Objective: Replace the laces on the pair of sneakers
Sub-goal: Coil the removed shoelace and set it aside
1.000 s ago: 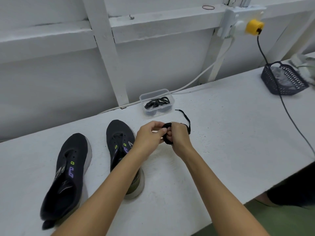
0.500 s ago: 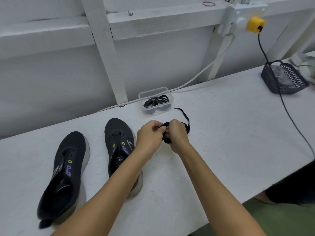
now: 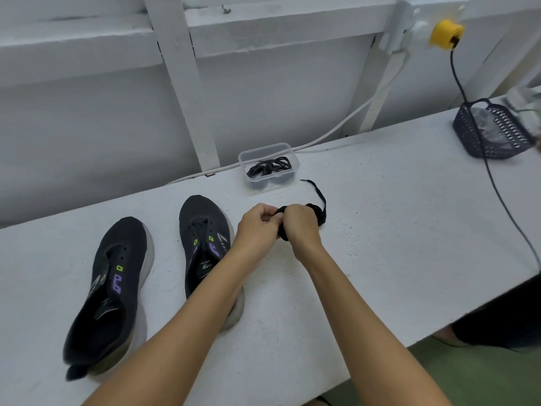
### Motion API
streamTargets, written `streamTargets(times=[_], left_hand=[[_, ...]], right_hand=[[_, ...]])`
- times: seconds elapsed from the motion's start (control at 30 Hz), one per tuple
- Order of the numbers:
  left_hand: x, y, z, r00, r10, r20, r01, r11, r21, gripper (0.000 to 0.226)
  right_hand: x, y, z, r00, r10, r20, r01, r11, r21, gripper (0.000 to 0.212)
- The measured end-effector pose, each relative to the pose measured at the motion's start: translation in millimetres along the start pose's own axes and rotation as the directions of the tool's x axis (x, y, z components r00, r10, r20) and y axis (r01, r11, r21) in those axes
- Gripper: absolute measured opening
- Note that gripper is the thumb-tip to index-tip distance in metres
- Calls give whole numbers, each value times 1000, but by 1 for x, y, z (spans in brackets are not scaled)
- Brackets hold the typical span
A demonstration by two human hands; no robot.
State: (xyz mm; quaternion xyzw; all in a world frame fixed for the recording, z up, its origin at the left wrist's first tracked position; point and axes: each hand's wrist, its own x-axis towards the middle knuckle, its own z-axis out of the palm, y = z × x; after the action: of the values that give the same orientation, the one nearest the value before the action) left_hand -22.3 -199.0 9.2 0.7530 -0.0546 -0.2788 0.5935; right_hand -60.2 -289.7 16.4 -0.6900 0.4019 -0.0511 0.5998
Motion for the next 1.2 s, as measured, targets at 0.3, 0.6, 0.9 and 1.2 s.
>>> streamTargets(times=[0.3, 0.6, 0.9, 1.2], left_hand=[[27, 10, -5, 991, -130, 45, 125, 988, 87, 7], [43, 10, 11, 971, -207, -121, 227, 956, 187, 5], [53, 5, 19, 957, -159, -242, 252, 869, 425, 13], [58, 18, -11, 992, -123, -18, 102, 721, 685, 31]], right_hand=[[10, 11, -44, 857, -60, 511, -161, 912, 377, 24], [25, 21, -27, 992, -125, 33, 128, 978, -164, 11], [26, 17, -12, 937, -349, 9, 254, 664, -703, 25], [21, 11, -19, 952, -307, -2, 189, 592, -783, 28]])
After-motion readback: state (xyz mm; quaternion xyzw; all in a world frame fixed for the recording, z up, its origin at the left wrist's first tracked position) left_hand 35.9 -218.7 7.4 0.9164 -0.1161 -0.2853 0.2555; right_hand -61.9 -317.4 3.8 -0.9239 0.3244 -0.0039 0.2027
